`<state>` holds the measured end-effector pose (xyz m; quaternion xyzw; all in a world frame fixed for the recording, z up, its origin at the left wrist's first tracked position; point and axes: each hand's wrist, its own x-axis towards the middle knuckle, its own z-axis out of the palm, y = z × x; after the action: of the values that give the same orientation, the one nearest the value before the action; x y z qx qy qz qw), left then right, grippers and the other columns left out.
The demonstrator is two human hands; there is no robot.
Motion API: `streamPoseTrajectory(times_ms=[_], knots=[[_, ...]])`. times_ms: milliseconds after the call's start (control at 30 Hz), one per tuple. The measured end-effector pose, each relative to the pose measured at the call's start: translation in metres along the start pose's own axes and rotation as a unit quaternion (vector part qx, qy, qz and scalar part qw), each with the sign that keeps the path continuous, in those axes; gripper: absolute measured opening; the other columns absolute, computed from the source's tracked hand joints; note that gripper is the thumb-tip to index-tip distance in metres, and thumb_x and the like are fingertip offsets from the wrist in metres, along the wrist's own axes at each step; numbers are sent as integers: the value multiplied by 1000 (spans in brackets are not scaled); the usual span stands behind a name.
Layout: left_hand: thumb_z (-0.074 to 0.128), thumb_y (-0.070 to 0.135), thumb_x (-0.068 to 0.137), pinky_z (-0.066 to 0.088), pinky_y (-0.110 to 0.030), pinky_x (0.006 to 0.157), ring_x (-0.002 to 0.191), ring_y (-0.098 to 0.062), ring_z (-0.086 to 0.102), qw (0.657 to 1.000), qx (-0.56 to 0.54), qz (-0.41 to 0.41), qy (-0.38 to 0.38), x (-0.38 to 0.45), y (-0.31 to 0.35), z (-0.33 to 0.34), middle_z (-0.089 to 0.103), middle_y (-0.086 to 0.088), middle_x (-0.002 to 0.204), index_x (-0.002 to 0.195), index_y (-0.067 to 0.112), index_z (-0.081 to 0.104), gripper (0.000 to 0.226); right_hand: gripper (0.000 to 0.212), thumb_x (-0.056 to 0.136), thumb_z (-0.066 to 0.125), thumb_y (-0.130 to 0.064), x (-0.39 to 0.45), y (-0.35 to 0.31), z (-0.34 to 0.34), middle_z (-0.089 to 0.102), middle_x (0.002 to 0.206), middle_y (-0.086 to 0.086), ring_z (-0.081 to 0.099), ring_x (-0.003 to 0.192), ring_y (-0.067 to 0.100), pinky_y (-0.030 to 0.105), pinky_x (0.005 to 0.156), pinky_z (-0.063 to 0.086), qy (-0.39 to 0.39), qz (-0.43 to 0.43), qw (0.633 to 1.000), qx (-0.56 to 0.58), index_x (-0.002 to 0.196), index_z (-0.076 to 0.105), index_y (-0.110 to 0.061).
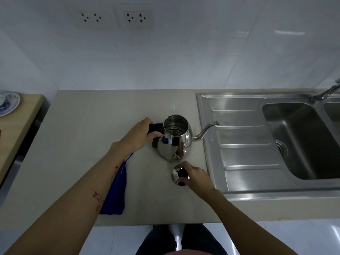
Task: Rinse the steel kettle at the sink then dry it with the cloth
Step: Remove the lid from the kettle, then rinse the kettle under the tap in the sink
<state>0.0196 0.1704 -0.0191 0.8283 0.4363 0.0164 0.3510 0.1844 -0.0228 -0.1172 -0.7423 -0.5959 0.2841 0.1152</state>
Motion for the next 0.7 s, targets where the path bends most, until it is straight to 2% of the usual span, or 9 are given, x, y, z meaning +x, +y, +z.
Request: streamPoseTrajectory(times_ms=[100, 233, 300, 400, 467, 533, 600, 700], knots=[[60, 43, 91, 38, -24, 54, 64, -11, 48, 999, -21, -5, -39, 5, -3, -7, 54, -3, 82, 99, 9, 50, 36, 40, 88, 63, -38, -5, 5, -5, 69, 112, 4, 66, 95, 26, 34, 77, 53, 24, -3, 1000, 9, 121, 50, -20], [71, 44, 82, 41, -34, 54, 60, -19, 49, 986, -150, -27, -67, 10, -5, -12, 54, -4, 70, 77, 17, 59, 30, 37, 89, 60, -45, -14, 19, -20, 71, 108, 3, 66, 86, 23, 36, 76, 52, 56, 10, 998, 18, 118, 52, -22], [70, 41, 83, 39, -29, 51, 56, -14, 48, 980, -186, -22, -66, 11, -3, -8, 52, -2, 66, 75, 18, 60, 27, 39, 89, 59, -48, -18, 26, -29, 71, 111, 2, 67, 89, 22, 37, 80, 53, 81, 11, 996, 23, 117, 54, -22], [67, 33, 88, 34, -18, 48, 47, 2, 46, 978, -204, -7, -35, 12, 6, 2, 52, 2, 65, 77, 17, 60, 21, 38, 88, 58, -52, -25, 37, -46, 72, 108, 0, 68, 89, 21, 36, 79, 54, 120, 17, 992, 32, 114, 56, -24], [69, 36, 87, 32, -21, 49, 46, 1, 44, 978, -206, -8, -5, 14, 16, 7, 52, 2, 64, 75, 15, 60, 26, 38, 87, 58, -54, -28, 46, -59, 73, 101, 0, 68, 85, 20, 34, 76, 54, 149, 18, 988, 35, 110, 57, -24], [74, 50, 78, 33, -26, 54, 53, -7, 47, 976, -215, -4, 25, 14, 28, 11, 54, 2, 63, 76, 12, 62, 41, 36, 85, 63, -51, -30, 56, -74, 74, 101, -2, 69, 85, 20, 34, 75, 56, 173, 27, 983, 51, 106, 61, -22], [70, 63, 66, 32, -26, 56, 55, -10, 48, 975, -216, 1, 60, 14, 50, 15, 55, 3, 62, 77, 10, 63, 55, 36, 83, 66, -51, -32, 69, -90, 74, 102, -4, 70, 88, 17, 35, 78, 57, 196, 39, 977, 78, 102, 63, -21], [76, 48, 76, 32, -14, 46, 47, 0, 47, 973, -205, 19, 99, 18, 95, 27, 53, 8, 56, 71, 16, 59, 37, 31, 82, 60, -56, -35, 93, -119, 75, 91, -5, 70, 84, 12, 36, 78, 58, 241, 64, 959, 132, 92, 64, -27]])
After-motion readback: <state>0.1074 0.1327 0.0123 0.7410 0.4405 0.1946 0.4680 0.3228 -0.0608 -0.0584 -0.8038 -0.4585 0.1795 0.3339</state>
